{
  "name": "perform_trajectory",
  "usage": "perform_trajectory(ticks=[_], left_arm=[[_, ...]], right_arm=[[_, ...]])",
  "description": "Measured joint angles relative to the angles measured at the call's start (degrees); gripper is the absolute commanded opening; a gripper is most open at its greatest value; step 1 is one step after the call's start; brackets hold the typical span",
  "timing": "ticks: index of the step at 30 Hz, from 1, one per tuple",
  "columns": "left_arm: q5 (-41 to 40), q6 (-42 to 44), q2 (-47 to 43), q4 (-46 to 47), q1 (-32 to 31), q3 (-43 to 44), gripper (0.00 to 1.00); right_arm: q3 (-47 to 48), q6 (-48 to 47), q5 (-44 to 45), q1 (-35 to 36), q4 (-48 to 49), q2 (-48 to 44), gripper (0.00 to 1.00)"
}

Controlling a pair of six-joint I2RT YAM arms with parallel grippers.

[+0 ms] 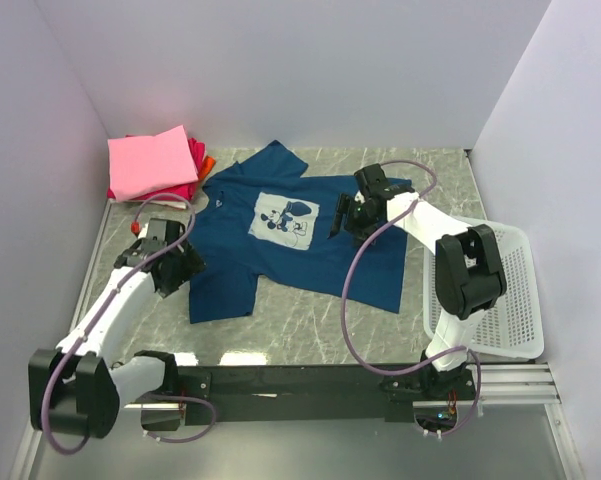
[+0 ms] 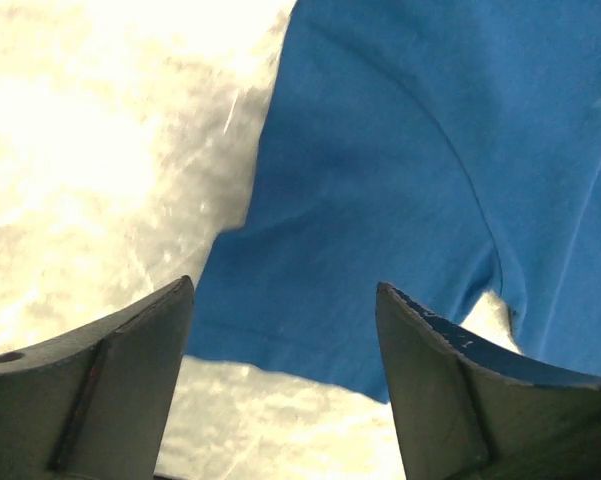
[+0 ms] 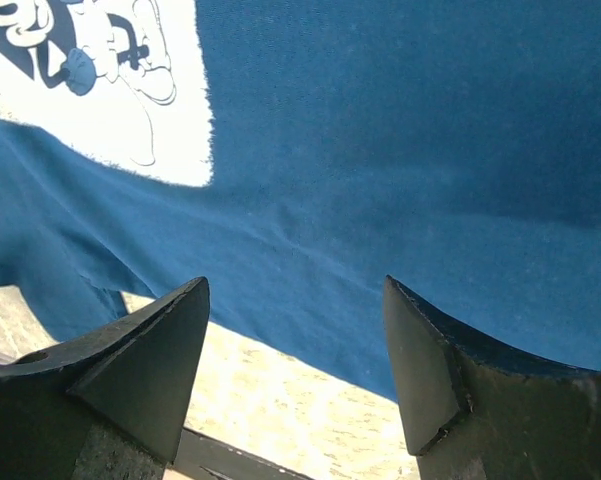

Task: Fold and stack the t-shirts
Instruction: Flatten the tshirt out

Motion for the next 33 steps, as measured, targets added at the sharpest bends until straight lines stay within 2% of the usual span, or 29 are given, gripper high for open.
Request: perform_trajectory(ticks=[10, 18, 26, 33], left_arm=[[-3.2, -8.5, 0.6, -5.2, -7.8, -1.4, 0.75], [-3.1, -12.4, 4.4, -2.0, -7.9, -8.0, 0.75], [-3.1, -12.6, 8.7, 0.5, -7.9, -2.9, 0.75], [-3.1, -13.5, 8.3, -1.4, -6.4, -2.1, 0.66]], right_arm=[[-3.7, 2.5, 1.2, 0.3, 0.0, -0.3, 0.76], [-4.5, 2.4, 3.5, 0.3, -0.1, -0.2, 0.76], [-2.1, 1.2, 6.4, 0.2, -1.0, 2.3, 0.76], [4.9, 0.2, 7.2, -0.2, -3.4, 3.6, 0.76]])
